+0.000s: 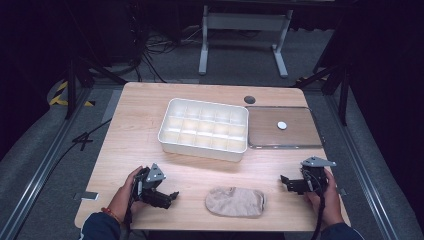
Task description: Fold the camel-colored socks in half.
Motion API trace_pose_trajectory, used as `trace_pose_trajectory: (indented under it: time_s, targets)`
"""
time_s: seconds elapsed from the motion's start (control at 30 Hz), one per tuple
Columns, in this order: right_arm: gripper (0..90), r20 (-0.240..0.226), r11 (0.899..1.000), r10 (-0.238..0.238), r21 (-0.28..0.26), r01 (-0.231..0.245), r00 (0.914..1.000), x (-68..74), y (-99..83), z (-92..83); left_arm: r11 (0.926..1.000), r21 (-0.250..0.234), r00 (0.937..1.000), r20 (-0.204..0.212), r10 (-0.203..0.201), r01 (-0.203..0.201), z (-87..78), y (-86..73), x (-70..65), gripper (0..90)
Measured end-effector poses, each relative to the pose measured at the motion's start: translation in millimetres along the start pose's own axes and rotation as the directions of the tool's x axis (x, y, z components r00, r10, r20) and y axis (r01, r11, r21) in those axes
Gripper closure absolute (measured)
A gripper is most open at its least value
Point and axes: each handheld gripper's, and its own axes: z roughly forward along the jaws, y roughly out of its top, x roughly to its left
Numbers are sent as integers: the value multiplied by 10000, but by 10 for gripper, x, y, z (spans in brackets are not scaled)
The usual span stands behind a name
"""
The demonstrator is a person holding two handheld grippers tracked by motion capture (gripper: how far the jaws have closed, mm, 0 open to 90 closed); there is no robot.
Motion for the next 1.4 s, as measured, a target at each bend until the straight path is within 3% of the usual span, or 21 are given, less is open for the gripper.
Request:
trace_pose_trajectory:
  time_s: [0.13,0.27,0.57,0.6,0.67,0.83,0.93,0.97,1.13,1.33,1.4]
  targets:
    - [2,-33,10000,-2,0,2,10000,7,-7,-9,9999,-16,9998,132,143,-143,11,10,26,0]
    - [3,-290,9995,-325,-7,325,9991,17,-30,-31,9997,-30,9996,159,234,-234,5,4,36,1]
    - [41,-654,9981,-608,-63,606,9960,39,-91,-103,9998,-22,9997,170,187,-187,-14,-17,43,1]
    - [57,-663,9978,-670,-49,668,9956,35,-92,-108,9996,0,9994,203,295,-295,-14,-12,53,1]
    - [254,-729,9967,-774,-316,753,9943,28,-97,-144,9991,-19,9986,320,423,-422,-11,-10,67,1]
    - [288,-906,9940,-737,-871,658,9932,43,-98,-242,9994,10,9990,287,336,-337,-8,-8,71,0]
    - [315,-1190,9912,-629,-1229,482,9909,140,-47,-349,9995,9,9991,274,328,-329,-8,-8,69,0]
    - [329,-1162,9900,-764,-1273,615,9903,183,-28,-377,9995,6,9991,273,324,-324,-8,-8,69,0]
    - [435,-1903,9748,-1475,-1941,1101,9706,531,88,-533,9995,0,9992,265,304,-304,-8,-9,65,0]
    - [540,-2603,9543,-2550,-2231,1989,9312,1036,196,-568,9995,-6,9994,138,325,-325,-10,-8,62,1]
    - [575,-3002,9498,-2829,-2200,2224,9110,1188,204,-548,9997,-8,9996,137,256,-256,-8,-8,57,1]
